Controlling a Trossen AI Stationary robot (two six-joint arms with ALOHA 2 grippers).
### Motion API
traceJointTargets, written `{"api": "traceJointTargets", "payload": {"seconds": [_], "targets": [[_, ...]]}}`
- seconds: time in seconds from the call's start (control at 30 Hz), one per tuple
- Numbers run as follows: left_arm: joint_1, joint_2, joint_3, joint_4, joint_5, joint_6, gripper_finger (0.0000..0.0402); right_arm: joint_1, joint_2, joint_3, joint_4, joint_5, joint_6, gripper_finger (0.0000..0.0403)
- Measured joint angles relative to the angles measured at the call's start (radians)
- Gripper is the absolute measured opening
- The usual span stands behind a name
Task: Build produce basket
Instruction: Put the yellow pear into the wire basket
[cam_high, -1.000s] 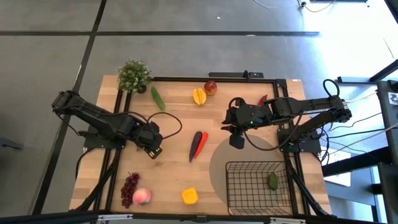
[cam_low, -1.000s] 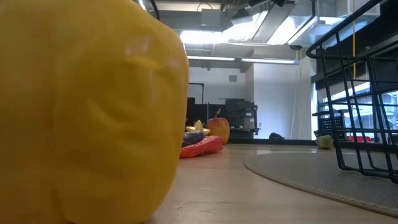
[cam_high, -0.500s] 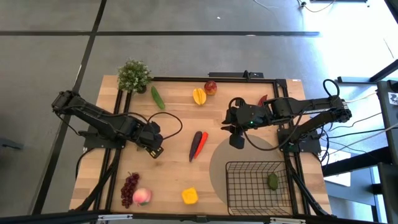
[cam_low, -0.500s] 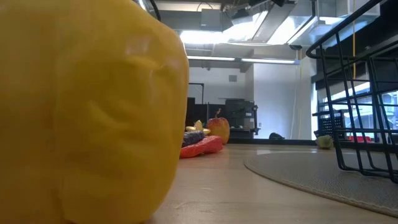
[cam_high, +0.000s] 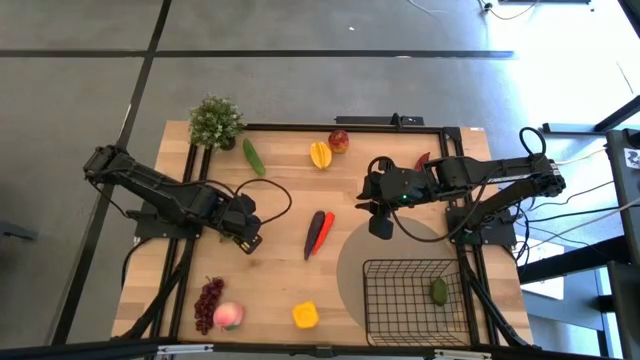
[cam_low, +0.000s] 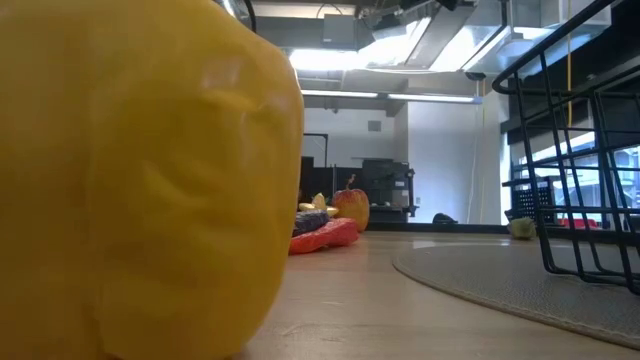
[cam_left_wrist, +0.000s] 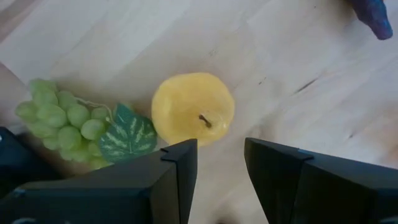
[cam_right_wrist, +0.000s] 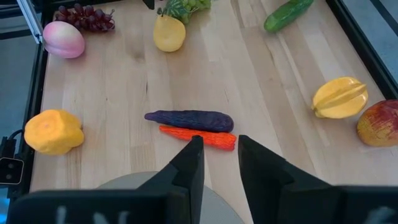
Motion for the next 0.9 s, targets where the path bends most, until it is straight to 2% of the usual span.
{"api": "traceJointTargets", "payload": {"seconds": [0.27,0.7,0.9], "targets": [[0.001,0.000,0.000,0.023,-0.001,0.011,0.0131,0.000,0.000,0.000,0.000,0.000,-0.001,0.0090],[0.001,0.000,-0.004,0.009,-0.010,0.004,0.0224,0.000,0.000,0.000,0.000,0.000,0.000,0.0090],[0.001,0.000,-0.056,0.066,-0.013,0.004,0.0239,0.000,0.000,0.000,0.000,0.000,-0.001,0.0090]]}}
